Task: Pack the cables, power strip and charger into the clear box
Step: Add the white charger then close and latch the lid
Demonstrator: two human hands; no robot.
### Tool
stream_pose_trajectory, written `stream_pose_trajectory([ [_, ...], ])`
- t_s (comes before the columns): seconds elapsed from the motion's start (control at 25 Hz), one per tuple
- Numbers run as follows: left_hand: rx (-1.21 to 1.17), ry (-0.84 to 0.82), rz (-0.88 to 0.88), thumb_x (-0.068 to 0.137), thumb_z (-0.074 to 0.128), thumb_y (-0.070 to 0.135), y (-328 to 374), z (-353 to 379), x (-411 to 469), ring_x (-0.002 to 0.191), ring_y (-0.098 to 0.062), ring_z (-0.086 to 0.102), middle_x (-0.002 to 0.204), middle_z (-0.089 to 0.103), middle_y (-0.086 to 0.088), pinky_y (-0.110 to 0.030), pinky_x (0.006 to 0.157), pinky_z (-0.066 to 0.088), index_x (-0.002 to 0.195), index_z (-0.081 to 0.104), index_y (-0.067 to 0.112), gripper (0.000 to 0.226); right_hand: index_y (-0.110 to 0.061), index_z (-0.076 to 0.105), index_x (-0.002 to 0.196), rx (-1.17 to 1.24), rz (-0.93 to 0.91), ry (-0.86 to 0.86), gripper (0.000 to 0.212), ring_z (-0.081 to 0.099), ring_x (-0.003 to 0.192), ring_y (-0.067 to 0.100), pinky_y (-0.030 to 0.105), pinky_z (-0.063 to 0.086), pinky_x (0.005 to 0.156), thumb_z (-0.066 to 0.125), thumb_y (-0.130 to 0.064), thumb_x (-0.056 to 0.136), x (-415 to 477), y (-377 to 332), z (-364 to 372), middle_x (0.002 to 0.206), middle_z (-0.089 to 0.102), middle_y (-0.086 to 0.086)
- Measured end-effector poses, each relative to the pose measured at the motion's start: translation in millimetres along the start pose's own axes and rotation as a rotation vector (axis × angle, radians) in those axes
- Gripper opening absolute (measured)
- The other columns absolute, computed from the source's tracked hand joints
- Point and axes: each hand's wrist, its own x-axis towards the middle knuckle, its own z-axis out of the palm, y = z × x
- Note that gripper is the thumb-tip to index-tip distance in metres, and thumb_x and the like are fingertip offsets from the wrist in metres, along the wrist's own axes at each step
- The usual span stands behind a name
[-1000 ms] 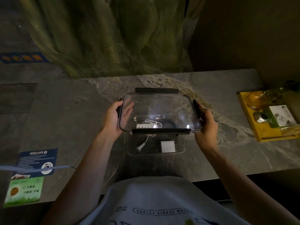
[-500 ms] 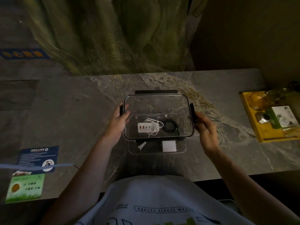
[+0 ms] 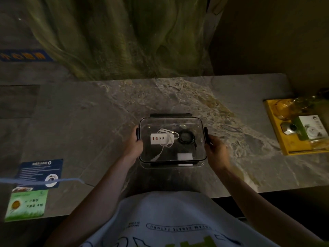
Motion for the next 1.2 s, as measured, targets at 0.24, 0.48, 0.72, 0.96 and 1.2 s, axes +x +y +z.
stream_pose_trajectory([
  [0.24, 0.011, -0.035, 0.011, 0.086, 0.064, 0.016, -9.2, 6.2, 1.5, 0.111, -0.016, 0.060, 0.120, 0.064, 0.003, -0.046, 0.097, 0.050, 0.127, 0.050, 0.035, 0.048, -0.015, 0.066, 0.108, -0.077, 0.068, 0.048, 0.019, 0.066, 0.081, 0.022, 0.029, 0.047, 0.063, 0.052, -0.013, 0.095, 2.4, 11.0, 8.1, 0.087, 0.069, 0.002],
  [0.48, 0.003, -0.021, 0.016, 0.082, 0.067, 0.022, -17.4, 9.9, -1.1, 0.110, -0.016, 0.060, 0.119, 0.065, 0.003, -0.046, 0.097, 0.050, 0.122, 0.054, 0.036, 0.045, -0.018, 0.064, 0.113, -0.098, 0.103, 0.030, 0.023, 0.067, 0.087, 0.021, 0.041, 0.056, 0.078, 0.051, -0.013, 0.094, 3.1, 20.2, 12.6, 0.096, 0.071, 0.004],
  [0.72, 0.018, -0.027, 0.000, 0.078, 0.069, 0.026, -18.6, 9.0, 5.3, 0.110, -0.019, 0.061, 0.119, 0.065, 0.000, -0.048, 0.095, 0.051, 0.121, 0.054, 0.038, 0.047, -0.017, 0.062, 0.116, -0.079, 0.122, 0.030, 0.023, 0.067, 0.090, 0.019, 0.039, 0.056, 0.078, 0.052, -0.015, 0.095, 1.1, 23.1, 14.3, 0.102, 0.071, 0.003],
  [0.96, 0.012, -0.031, 0.001, 0.081, 0.068, 0.019, -12.1, 10.7, 4.8, 0.108, -0.019, 0.061, 0.116, 0.066, 0.000, -0.045, 0.095, 0.051, 0.121, 0.054, 0.037, 0.045, -0.014, 0.062, 0.117, -0.056, 0.112, 0.035, 0.025, 0.065, 0.088, 0.017, 0.034, 0.053, 0.078, 0.053, -0.009, 0.095, -1.3, 22.6, 14.1, 0.099, 0.068, 0.001],
  [1.2, -0.015, -0.034, 0.009, 0.086, 0.066, 0.013, -6.4, 11.7, 3.4, 0.111, -0.021, 0.059, 0.121, 0.063, -0.004, -0.042, 0.098, 0.049, 0.129, 0.050, 0.029, 0.049, -0.015, 0.064, 0.115, -0.041, 0.113, 0.049, 0.024, 0.066, 0.090, 0.016, 0.036, 0.055, 0.078, 0.054, -0.010, 0.094, -2.9, 25.6, 14.8, 0.100, 0.069, 0.000],
])
